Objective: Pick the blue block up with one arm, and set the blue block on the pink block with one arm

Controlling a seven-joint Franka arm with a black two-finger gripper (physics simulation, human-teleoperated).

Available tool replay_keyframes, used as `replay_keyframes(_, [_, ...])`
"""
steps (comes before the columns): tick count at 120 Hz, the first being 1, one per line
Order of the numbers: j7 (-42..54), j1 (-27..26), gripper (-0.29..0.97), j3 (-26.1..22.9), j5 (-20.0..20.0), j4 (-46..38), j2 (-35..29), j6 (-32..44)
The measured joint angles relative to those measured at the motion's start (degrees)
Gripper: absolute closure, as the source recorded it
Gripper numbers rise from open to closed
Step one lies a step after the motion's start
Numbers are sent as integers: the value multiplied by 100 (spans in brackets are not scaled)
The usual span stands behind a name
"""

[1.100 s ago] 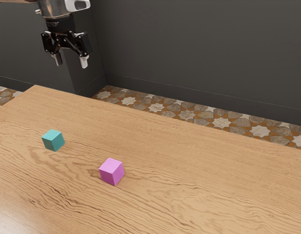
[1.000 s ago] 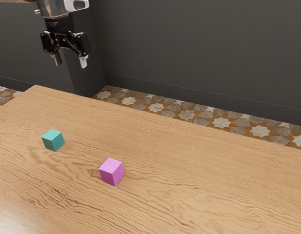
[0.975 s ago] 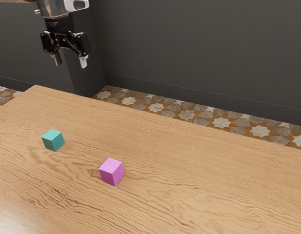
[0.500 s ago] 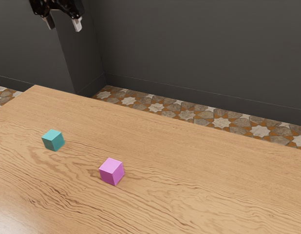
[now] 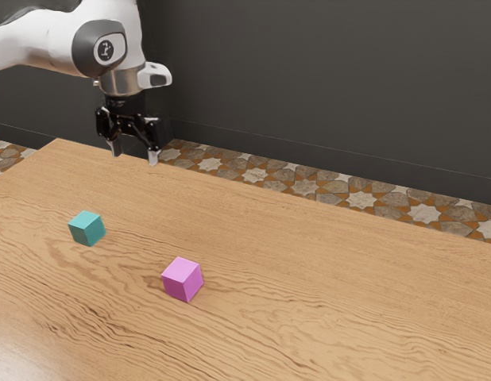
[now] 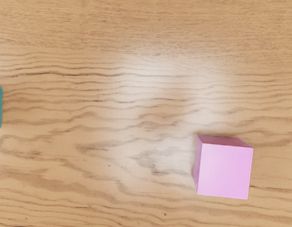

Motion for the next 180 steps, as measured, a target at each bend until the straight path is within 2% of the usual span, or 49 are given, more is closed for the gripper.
replay_keyframes(14, [100, -189, 0, 97, 39, -99, 98, 614])
replay_keyframes(27, [284, -660, 0, 903, -19, -104, 143, 881])
replay_keyframes(38, [598, -464, 0, 1344, -225, -8, 312, 1022])
replay_keyframes(58, [1167, 21, 0, 1312, -402, 858, 1130, 1120])
replay_keyframes(72, [1602, 405, 0, 1306, -666, 1499, 1812, 1041])
replay_keyframes(104, [2439, 802, 0, 1344, -980, 1763, 2750, 1005])
replay_keyframes(128, [2989, 1113, 0, 1358, -1030, 1644, 2939, 1097])
replay_keyframes(148, [3331, 1183, 0, 1366, -1061, 552, 2449, 1491])
replay_keyframes(180, [3737, 1192, 0, 1433, -938, 207, 2359, 1974])
